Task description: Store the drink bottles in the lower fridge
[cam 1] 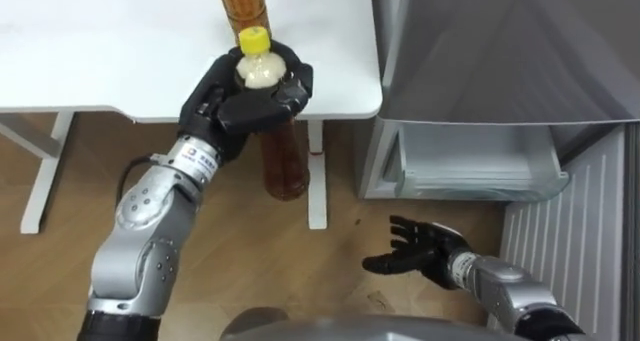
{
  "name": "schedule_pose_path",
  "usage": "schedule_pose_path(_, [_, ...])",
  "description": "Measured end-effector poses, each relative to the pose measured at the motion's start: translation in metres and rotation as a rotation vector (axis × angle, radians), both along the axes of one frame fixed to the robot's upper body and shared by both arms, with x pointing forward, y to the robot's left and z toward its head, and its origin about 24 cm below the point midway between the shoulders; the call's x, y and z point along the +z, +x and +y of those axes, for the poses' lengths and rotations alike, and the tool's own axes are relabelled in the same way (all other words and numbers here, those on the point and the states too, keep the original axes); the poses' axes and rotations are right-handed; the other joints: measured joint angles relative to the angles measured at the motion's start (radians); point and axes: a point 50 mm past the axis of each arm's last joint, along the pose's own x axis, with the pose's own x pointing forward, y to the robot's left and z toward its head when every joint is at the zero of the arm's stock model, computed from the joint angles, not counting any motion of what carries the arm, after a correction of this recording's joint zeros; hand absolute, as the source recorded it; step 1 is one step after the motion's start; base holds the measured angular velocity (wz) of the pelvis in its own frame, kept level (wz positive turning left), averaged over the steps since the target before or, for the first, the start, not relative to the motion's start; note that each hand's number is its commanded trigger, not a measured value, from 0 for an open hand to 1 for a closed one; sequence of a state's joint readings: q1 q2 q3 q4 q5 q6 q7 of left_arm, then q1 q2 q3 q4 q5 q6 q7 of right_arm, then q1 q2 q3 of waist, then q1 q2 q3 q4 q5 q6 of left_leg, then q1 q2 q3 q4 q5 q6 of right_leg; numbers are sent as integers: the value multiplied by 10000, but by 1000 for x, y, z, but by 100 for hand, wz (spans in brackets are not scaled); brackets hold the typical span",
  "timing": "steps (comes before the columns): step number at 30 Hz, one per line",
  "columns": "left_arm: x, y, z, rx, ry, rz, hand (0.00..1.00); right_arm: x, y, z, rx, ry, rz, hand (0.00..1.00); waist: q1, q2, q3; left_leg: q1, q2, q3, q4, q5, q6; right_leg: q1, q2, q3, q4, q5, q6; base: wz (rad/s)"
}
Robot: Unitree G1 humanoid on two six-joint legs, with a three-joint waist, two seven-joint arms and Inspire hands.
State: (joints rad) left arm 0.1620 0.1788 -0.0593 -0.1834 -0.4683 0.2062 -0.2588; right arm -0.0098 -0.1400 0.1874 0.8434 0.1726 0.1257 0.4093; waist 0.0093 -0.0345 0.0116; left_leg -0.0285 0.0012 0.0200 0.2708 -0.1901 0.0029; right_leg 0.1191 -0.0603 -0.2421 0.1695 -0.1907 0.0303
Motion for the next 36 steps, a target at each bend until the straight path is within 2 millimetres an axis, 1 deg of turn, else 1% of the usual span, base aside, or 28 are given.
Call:
schedule_pose_path(1, [0, 0, -1, -23, 17, 6, 100, 2, 2, 2, 229, 99, -97, 0, 7, -27, -9, -65, 5, -28, 58, -8, 6, -17, -2, -75, 11, 0, 0, 13])
schedule_pose_path(3, [-1, 0, -2, -85, 30, 29, 100, 7, 7, 6, 504, 249, -394, 0, 43, 4, 6, -171, 7, -37, 153, -23, 8, -66, 0, -74, 31, 2, -2, 4])
schedule_pose_path(5, [-9, -2, -6, -326, 236, 304, 100, 16, 14, 14, 948, 537, -974, 0, 150, 41, 9, -118, 14, -18, 140, -25, 9, -48, 0, -50, 48, 1, -2, -2])
schedule_pose_path(8, [-19, -5, -15, -863, 598, 682, 100, 27, 22, 25, 1555, 1017, -1584, 0, 205, 92, 25, -121, 21, -26, 147, -26, 7, -41, 5, -75, 48, 2, -2, 0])
schedule_pose_path(9, [-21, -6, -19, -1120, 709, 729, 100, 30, 23, 29, 1751, 1215, -1710, 0, 213, 109, 19, -122, 21, -28, 150, -26, 7, -39, 5, -79, 48, 2, -2, 0])
schedule_pose_path(15, [-22, -8, -27, -1706, 595, 681, 100, 35, 22, 42, 2248, 2167, -1790, 0, 241, 201, -36, -224, 20, -28, 137, -24, 8, -132, 6, -81, 56, 4, -5, 0])
schedule_pose_path(21, [-24, -11, -34, -2151, 575, 740, 100, 37, 21, 48, 2241, 2886, -1758, 0, 221, 204, -36, -258, 13, -34, 165, -22, 9, -162, 3, -75, 49, 6, -9, 0])
schedule_pose_path(24, [-26, -13, -39, -2466, 607, 803, 100, 37, 19, 50, 2571, 3092, -1683, 0, 202, 214, -24, -283, 6, -56, 183, -22, 9, -163, 2, -85, 34, 5, -8, 0])
schedule_pose_path(27, [-28, -17, -48, -3052, 762, 823, 100, 41, 19, 54, 3023, 3387, -1794, 0, 172, 253, 48, -326, 4, -65, 180, -24, 8, -191, 4, -85, 34, 5, -8, 0])
schedule_pose_path(32, [-30, -20, -54, -3666, 1072, 757, 100, 53, 24, 63, 3655, 3926, -2279, 0, 128, 257, 61, -507, 11, -106, 215, -25, 7, -334, 15, -105, 53, 6, -9, 1])
schedule_pose_path(36, [-30, -22, -58, -4008, 1070, 754, 100, 57, 24, 67, 3969, 4165, -2399, 0, 56, 244, 69, -523, 4, -126, 233, -25, 8, -329, 14, -125, 56, 6, -9, 0])
